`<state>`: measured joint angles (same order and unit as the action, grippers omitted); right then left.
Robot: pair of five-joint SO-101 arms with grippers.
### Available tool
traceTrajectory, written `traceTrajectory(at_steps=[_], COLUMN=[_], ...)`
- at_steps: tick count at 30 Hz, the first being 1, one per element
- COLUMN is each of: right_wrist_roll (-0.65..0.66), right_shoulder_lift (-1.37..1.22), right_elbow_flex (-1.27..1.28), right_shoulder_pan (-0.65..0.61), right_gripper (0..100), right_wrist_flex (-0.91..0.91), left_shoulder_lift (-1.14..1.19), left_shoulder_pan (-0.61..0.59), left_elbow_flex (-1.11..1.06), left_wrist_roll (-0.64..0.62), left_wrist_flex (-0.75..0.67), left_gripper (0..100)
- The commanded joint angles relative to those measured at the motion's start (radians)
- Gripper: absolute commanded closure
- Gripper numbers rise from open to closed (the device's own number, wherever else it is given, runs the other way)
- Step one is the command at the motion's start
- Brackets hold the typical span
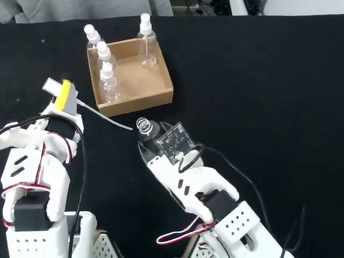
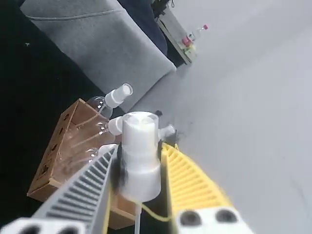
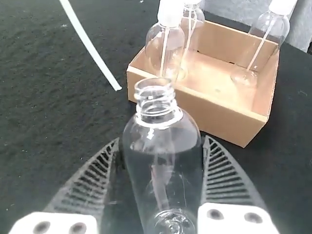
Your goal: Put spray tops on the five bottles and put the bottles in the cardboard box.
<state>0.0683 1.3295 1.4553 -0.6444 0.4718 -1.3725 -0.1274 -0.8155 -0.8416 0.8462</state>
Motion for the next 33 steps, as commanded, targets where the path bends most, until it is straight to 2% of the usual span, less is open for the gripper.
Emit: traceTrajectory(at_steps=[1,8,11,16,23,26,33], right_wrist_roll=[0.000,0.000,0.002,0.002,0.002,0.002,0.003], right_shoulder_lift=[0.010,0.013,0.016,0.016,0.016,0.015,0.015], right_elbow_flex=[-0.002,0.016,0.031,0.031,0.030,0.031,0.050], right_shoulder_pan=[-0.014,-0.031,-0.080,-0.092,-0.094,-0.094,-0.091], right_gripper=[84.3,84.3,84.2,84.2,84.1,84.0,84.0], right_wrist_flex=[-0.031,-0.032,-0.032,-0.032,-0.032,-0.051,-0.075], left_shoulder_lift=[-0.011,-0.011,-0.011,-0.012,-0.012,-0.012,-0.049], left_shoulder_pan=[-0.013,-0.013,-0.056,-0.090,-0.085,-0.044,-0.030], left_elbow_flex=[0.027,0.048,0.044,0.042,0.018,0.016,0.061], left_wrist_roll=[-0.011,-0.031,-0.080,-0.087,-0.087,-0.084,-0.084], left_wrist_flex=[-0.026,-0.028,-0.026,-0.025,-0.025,-0.021,0.071], left_gripper=[97,97,97,97,97,97,97])
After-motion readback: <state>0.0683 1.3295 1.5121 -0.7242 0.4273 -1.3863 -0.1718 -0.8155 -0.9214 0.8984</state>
